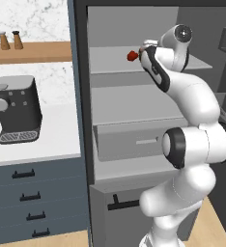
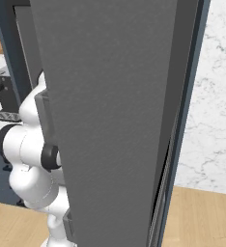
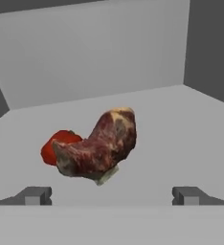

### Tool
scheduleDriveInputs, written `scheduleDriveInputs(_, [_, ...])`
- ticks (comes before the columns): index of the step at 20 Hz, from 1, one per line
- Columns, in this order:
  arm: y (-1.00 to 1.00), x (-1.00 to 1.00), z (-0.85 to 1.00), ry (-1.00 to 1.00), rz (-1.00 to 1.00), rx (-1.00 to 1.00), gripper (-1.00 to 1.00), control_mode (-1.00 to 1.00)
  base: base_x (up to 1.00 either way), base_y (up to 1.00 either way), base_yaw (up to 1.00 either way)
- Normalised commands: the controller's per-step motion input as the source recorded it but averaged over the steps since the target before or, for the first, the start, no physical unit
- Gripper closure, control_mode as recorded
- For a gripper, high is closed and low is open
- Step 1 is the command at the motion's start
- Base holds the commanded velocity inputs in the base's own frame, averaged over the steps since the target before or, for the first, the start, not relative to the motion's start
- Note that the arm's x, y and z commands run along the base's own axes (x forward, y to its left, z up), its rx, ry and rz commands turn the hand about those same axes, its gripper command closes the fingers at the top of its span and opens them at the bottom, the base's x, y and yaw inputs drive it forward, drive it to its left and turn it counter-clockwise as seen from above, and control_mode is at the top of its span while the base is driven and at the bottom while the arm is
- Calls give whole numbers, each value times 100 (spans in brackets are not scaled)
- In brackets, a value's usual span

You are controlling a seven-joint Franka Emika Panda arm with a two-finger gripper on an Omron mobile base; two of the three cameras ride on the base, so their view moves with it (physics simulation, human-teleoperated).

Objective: Place one bell pepper and one steak in each tupperware on the nearby counter, to pack two identical lunches.

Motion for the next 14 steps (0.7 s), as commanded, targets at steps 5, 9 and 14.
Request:
scheduleDriveInputs(5, [0, 8, -17, 0, 0, 0, -100, -100, 0, 0, 0])
scheduleDriveInputs(9, [0, 30, 0, 0, -4, 0, -100, -100, 0, 0, 0])
scheduleDriveInputs(14, [0, 35, 0, 0, -4, 2, -100, -100, 0, 0, 0])
